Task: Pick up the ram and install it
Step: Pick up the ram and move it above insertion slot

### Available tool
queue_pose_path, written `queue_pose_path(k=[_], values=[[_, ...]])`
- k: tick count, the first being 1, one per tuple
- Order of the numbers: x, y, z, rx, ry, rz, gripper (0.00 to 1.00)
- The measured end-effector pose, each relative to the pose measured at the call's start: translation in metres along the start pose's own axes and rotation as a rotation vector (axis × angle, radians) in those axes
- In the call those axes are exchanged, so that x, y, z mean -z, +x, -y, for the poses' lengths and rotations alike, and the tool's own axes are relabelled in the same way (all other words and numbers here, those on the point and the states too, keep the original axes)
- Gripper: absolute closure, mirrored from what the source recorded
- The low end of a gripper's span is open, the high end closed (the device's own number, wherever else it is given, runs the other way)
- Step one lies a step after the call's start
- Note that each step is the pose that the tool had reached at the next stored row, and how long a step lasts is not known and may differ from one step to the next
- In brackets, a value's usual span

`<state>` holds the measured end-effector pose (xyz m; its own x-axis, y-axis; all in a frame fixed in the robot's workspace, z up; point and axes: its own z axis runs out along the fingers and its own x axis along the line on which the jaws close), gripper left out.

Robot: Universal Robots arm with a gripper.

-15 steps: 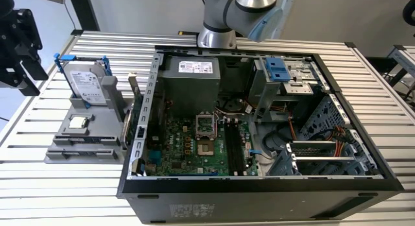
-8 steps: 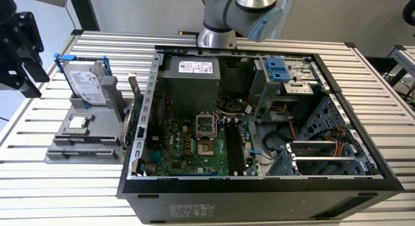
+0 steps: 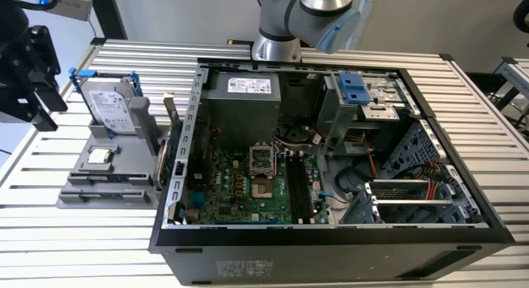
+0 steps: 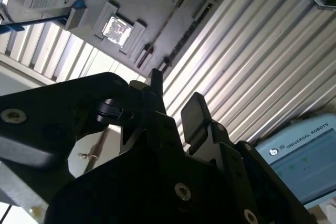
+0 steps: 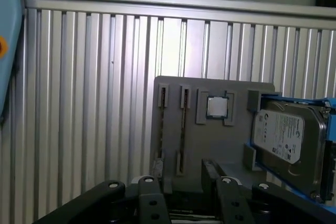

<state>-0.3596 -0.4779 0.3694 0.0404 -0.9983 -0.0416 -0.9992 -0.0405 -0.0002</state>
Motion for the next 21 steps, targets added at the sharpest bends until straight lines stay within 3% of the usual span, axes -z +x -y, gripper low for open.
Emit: queue_pose_path(k=[21], values=[[-0.0311,0.0013,0.0,0.0,-0.0001,-0.0001,0.0]])
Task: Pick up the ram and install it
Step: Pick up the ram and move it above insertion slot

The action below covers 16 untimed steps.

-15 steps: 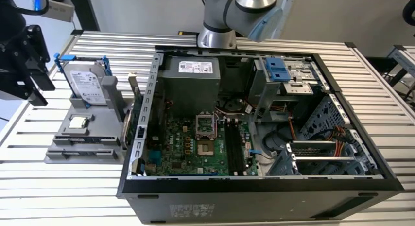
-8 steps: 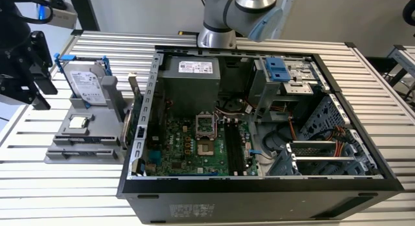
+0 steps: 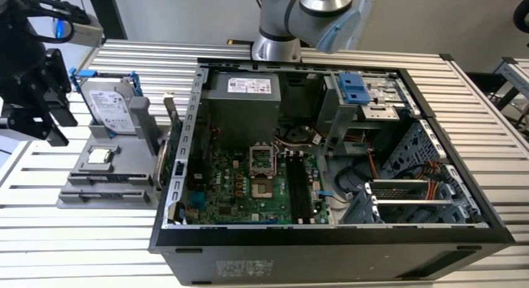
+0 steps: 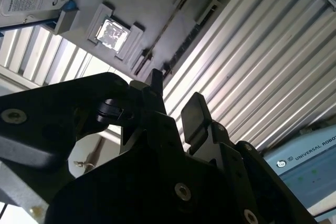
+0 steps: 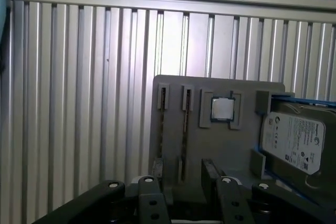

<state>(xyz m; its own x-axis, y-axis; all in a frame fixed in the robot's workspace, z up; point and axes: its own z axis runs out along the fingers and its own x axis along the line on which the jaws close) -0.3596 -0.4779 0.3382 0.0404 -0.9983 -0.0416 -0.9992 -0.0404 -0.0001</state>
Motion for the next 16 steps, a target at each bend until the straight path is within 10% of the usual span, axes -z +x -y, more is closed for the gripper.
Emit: queue_pose_path(k=[16], values=[[-0.0245,0.001,0.0,0.0,0.0001,0.0001,0.0]])
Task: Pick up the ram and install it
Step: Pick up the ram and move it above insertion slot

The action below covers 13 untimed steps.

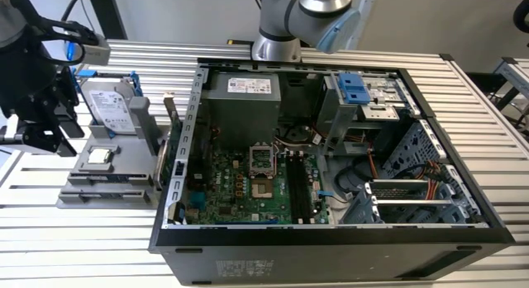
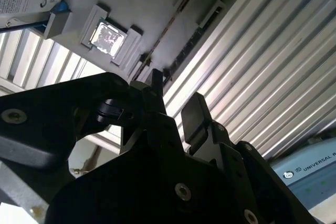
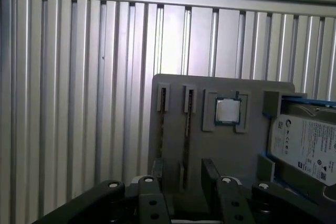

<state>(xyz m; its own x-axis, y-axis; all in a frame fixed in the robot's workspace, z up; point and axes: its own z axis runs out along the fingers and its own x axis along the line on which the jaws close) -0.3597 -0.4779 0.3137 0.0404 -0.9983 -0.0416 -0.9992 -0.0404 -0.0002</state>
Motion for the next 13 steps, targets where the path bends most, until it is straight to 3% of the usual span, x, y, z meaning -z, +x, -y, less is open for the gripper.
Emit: queue_pose_path(k=[13], values=[[-0.0226,0.0009,0.0,0.0,0.0015,0.0,0.0]])
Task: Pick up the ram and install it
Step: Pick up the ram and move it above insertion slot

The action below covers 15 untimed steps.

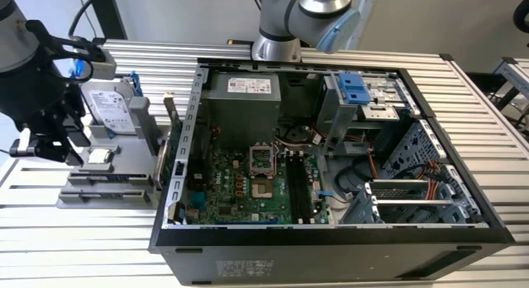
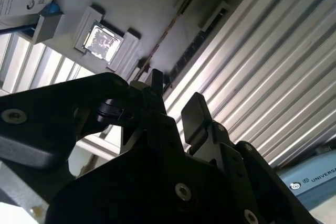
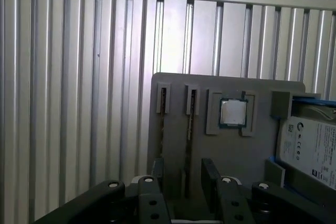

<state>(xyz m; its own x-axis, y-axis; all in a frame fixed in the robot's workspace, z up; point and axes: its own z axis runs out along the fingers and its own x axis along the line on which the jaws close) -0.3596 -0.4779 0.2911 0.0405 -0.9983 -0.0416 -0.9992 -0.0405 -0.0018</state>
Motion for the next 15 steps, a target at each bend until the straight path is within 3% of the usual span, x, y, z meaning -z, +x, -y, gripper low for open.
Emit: queue_pose_path(k=[15], values=[[-0.0224,0.001,0.0002,0.001,0.0015,-0.0002,0.0]])
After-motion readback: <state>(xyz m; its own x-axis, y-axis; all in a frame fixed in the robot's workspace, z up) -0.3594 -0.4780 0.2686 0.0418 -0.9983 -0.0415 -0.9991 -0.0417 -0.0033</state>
